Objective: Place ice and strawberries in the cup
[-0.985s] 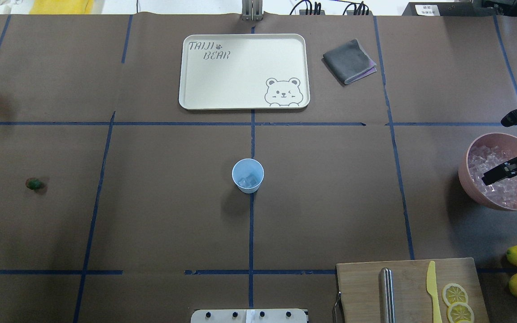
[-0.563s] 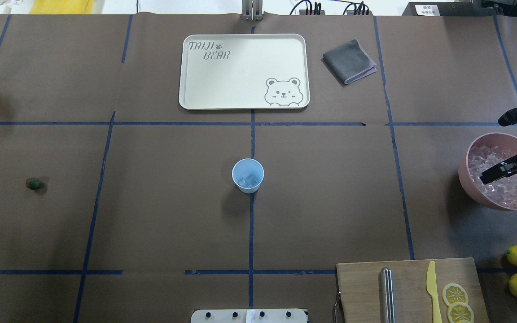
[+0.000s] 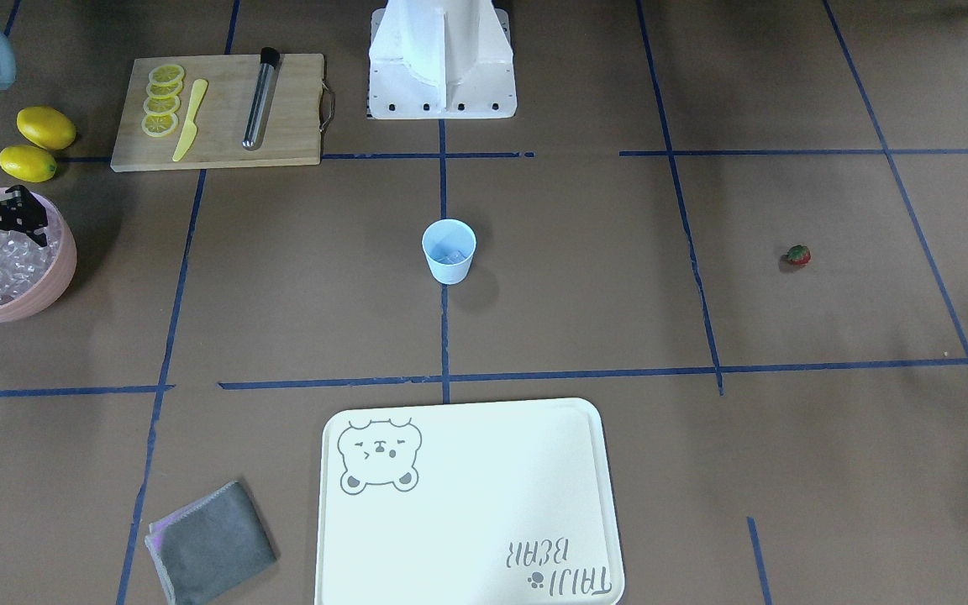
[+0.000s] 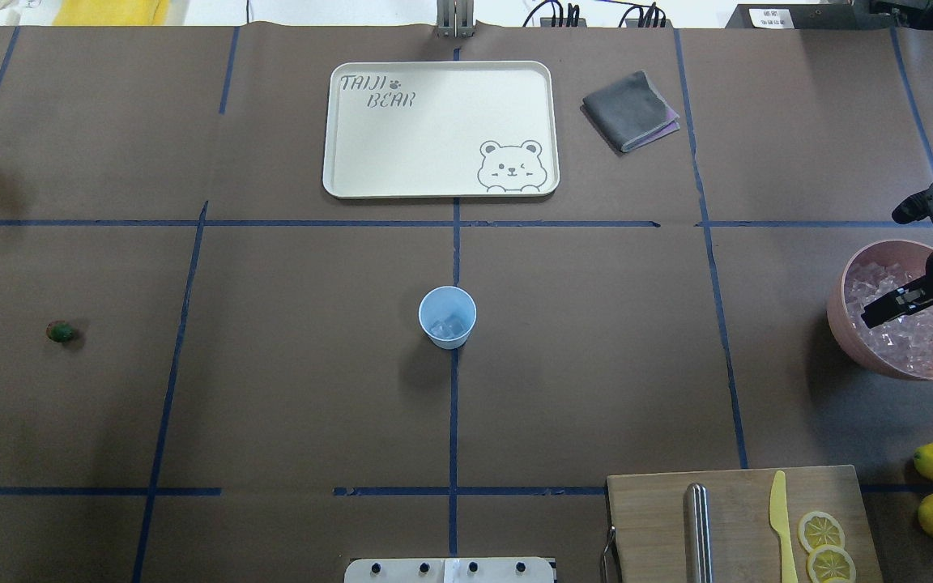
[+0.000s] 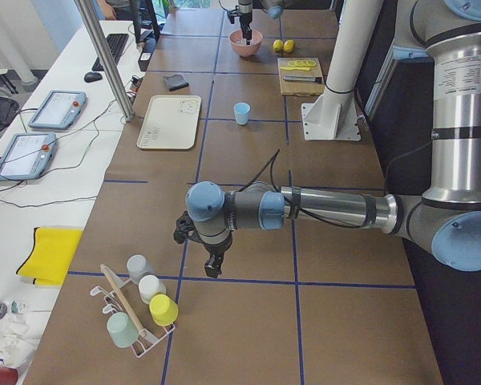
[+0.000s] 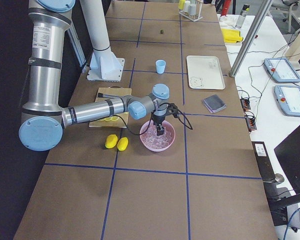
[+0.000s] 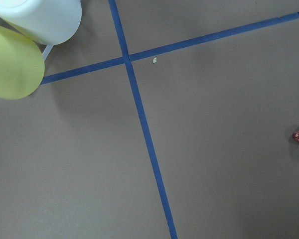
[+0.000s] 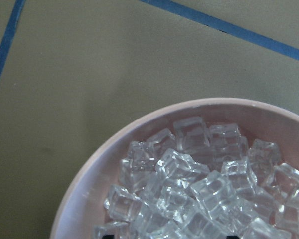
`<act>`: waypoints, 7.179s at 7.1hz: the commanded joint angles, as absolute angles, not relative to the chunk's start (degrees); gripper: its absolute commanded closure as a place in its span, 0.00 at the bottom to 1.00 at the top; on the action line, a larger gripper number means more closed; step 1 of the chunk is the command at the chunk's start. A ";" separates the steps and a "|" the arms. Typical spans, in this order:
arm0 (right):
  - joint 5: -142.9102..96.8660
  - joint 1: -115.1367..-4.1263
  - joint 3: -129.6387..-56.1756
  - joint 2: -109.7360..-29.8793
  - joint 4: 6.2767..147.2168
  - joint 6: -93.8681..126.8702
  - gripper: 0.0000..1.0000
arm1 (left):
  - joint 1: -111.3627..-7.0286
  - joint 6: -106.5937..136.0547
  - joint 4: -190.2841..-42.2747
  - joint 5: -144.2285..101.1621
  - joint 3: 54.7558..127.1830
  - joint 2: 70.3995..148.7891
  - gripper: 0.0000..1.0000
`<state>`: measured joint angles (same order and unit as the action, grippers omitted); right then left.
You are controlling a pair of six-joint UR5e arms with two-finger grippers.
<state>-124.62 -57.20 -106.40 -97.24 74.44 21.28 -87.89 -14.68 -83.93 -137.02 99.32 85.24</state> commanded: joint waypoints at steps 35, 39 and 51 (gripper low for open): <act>-112.24 -35.25 -103.74 -42.12 106.79 63.80 0.98 | -88.07 -14.33 -83.67 -137.02 101.87 84.81 0.00; -103.99 -27.44 -94.06 -39.82 99.51 70.83 0.98 | -87.98 -14.24 -83.41 -137.02 101.43 84.81 0.00; -107.11 -32.13 -96.31 -41.04 99.67 67.17 0.00 | -87.98 -14.59 -83.59 -136.85 101.77 84.81 0.00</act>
<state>-104.56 -29.08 -95.15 -40.82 99.44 68.95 -87.94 -14.36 -83.67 -136.91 101.15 84.82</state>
